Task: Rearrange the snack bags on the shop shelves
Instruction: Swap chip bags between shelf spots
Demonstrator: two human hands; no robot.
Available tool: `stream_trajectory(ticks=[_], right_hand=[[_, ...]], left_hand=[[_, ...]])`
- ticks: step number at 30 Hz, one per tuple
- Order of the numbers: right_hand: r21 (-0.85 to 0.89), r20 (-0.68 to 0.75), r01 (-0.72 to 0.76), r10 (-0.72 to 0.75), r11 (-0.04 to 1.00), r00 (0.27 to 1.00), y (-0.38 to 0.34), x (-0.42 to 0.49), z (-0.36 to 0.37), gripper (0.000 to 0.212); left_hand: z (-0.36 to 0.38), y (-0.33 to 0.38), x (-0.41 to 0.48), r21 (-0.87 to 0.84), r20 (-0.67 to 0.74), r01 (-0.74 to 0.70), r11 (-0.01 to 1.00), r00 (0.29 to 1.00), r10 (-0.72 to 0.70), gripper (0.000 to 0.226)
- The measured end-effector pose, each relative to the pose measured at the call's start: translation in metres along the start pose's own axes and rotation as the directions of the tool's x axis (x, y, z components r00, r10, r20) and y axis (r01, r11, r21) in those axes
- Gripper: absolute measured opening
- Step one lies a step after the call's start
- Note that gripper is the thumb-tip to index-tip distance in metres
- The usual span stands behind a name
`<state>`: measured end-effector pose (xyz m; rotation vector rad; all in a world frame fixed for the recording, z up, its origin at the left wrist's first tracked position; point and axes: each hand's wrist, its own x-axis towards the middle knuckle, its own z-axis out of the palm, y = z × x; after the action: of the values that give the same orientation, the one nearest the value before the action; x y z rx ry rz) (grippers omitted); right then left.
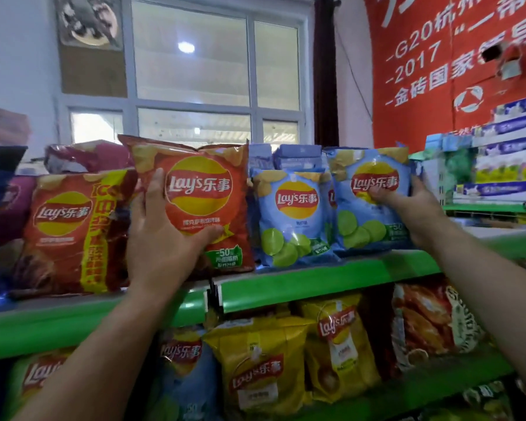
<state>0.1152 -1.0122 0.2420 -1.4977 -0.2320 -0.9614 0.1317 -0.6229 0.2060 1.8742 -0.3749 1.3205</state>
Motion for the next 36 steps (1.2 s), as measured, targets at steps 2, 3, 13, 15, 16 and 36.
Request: stream_trajectory(ticks=[2,3,13,15,16,36], right_hand=[[-0.002,0.032,-0.003,0.003,1.0,0.999,0.003,-0.002,0.003,0.045],[-0.01,0.041,-0.002,0.003,1.0,0.999,0.005,-0.003,0.006,0.046],[-0.06,0.11,-0.046,0.052,0.997,0.993,0.015,-0.006,0.035,0.032],[-0.053,0.103,-0.048,0.053,0.997,0.993,0.011,-0.007,0.032,0.03],[-0.052,0.102,-0.049,0.054,0.997,0.993,0.009,-0.009,0.031,0.029],[-0.109,0.025,-0.013,0.016,0.994,1.0,-0.001,-0.029,0.104,0.049]], left_hand=[[-0.005,0.0,0.002,-0.016,-0.03,-0.006,1.0,1.0,0.006,0.116],[-0.008,-0.001,0.003,-0.024,-0.042,-0.005,1.0,0.999,0.004,0.116],[-0.038,-0.002,0.005,0.021,-0.069,-0.003,1.0,0.998,0.005,0.119],[-0.04,-0.002,0.002,0.028,-0.059,-0.008,1.0,0.998,0.01,0.118],[-0.042,-0.002,0.001,0.023,-0.058,-0.003,1.0,0.998,0.005,0.118],[-0.089,0.003,0.004,0.205,-0.106,-0.044,0.978,0.992,0.067,0.115]])
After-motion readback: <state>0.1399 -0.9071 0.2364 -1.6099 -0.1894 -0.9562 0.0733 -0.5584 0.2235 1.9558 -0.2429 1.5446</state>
